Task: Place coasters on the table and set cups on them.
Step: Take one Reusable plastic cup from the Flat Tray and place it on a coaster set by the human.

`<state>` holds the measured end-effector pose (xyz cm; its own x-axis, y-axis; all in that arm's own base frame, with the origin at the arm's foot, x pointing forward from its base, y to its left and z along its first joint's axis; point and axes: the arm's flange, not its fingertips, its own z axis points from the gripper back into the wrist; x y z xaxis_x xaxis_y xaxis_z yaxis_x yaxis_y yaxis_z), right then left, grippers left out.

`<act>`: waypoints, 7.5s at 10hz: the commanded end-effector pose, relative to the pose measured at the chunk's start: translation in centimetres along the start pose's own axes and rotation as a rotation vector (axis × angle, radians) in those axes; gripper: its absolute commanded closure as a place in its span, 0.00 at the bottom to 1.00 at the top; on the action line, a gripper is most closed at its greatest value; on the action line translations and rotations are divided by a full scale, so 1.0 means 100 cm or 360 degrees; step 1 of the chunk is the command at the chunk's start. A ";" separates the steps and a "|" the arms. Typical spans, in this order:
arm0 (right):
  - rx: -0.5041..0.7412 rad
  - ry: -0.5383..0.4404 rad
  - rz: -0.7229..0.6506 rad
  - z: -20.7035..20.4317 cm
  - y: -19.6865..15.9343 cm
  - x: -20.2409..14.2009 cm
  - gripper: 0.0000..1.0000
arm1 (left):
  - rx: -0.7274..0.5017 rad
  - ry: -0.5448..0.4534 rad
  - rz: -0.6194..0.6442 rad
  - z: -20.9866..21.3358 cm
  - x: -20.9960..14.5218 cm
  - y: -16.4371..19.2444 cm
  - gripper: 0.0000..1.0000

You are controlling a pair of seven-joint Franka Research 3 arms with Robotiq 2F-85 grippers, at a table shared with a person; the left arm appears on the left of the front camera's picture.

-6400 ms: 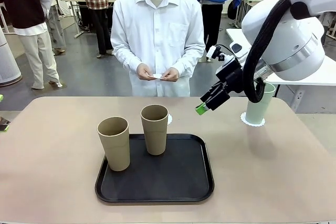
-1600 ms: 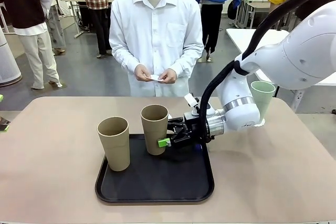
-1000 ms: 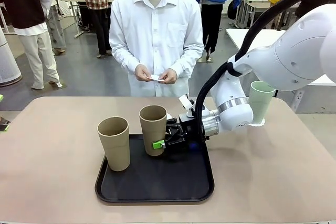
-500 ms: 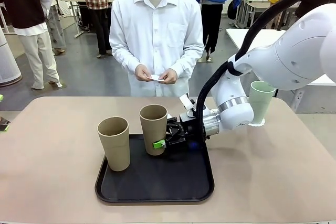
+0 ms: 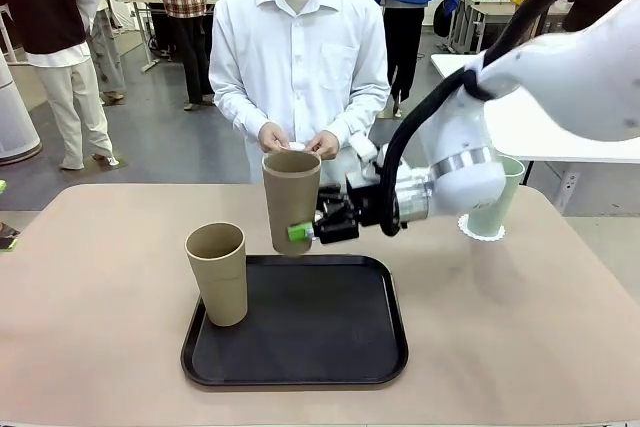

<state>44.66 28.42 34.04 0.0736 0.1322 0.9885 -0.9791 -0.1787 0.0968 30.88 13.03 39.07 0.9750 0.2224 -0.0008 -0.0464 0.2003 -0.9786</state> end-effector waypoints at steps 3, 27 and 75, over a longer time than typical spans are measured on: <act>-0.0123 0.0022 -0.0004 0.003 0.013 0.030 0.59 | -0.0023 -0.0008 -0.0013 0.001 0.000 -0.001 0.00; 0.0041 0.0052 -0.0023 0.032 -0.166 -0.005 0.18 | -0.0023 -0.0008 -0.0013 0.001 0.000 -0.001 0.00; 0.0266 0.0301 -0.0043 0.059 -0.223 -0.084 0.00 | -0.0023 -0.0008 -0.0013 0.001 0.000 -0.001 0.00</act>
<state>66.57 25.79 23.29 0.0440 0.2741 0.9607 -0.9310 -0.3376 0.1389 30.88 13.04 39.08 0.9750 0.2224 -0.0005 -0.0462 0.2004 -0.9786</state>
